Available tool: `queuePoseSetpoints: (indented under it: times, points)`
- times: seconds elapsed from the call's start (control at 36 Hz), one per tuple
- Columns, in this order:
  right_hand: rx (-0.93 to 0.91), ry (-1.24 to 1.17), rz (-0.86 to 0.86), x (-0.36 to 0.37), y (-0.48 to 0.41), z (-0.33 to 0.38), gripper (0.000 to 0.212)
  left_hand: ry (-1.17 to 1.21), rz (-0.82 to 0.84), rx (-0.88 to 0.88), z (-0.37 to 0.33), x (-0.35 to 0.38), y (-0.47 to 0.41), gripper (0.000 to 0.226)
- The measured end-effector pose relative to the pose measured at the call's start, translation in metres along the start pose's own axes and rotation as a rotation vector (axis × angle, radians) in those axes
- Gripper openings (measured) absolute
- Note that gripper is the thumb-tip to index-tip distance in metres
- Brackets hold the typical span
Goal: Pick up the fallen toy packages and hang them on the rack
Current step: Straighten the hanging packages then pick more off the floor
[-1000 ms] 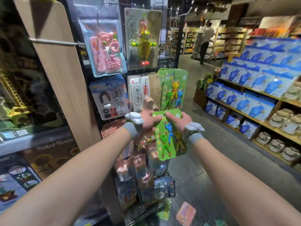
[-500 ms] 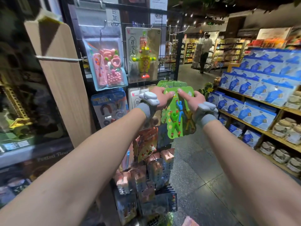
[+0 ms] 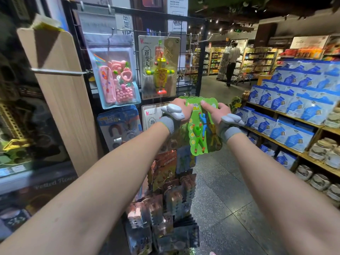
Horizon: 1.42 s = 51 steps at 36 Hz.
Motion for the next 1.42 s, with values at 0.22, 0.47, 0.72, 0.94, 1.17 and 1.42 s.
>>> queuePoseSetpoints:
  times: [0.22, 0.47, 0.72, 0.94, 1.17, 1.42]
  points:
    - [-0.027, -0.038, 0.036, 0.007, -0.011, -0.001, 0.092, -0.12, 0.021, -0.031, 0.004, 0.003, -0.008, 0.05]
    - [-0.044, -0.072, 0.031, 0.012, -0.015, -0.001, 0.065, -0.232, 0.036, -0.023, 0.005, 0.004, -0.012, 0.047]
    - [-0.042, -0.039, -0.022, 0.004, -0.025, -0.015, 0.021, -0.13, 0.003, -0.036, 0.007, 0.01, -0.016, 0.01]
    - [-0.044, -0.068, -0.044, 0.004, -0.042, -0.03, 0.028, -0.241, -0.012, -0.064, 0.015, 0.013, -0.019, 0.045]
    - [-0.043, -0.029, -0.072, 0.007, -0.036, -0.027, 0.038, -0.306, 0.027, -0.044, 0.025, 0.019, -0.006, 0.037]
    - [-0.005, 0.17, -0.117, -0.004, -0.021, -0.042, 0.036, -0.379, 0.118, 0.007, 0.052, 0.02, 0.032, 0.044]
Point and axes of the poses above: each hand's wrist, its own y-axis away from the middle knuckle, its own x-axis out of the palm, z = x × y, the point moved 8 cm from there along -y, towards the middle knuckle, and after that the axes turned 3 degrees about -y, right-handed, at the moved point
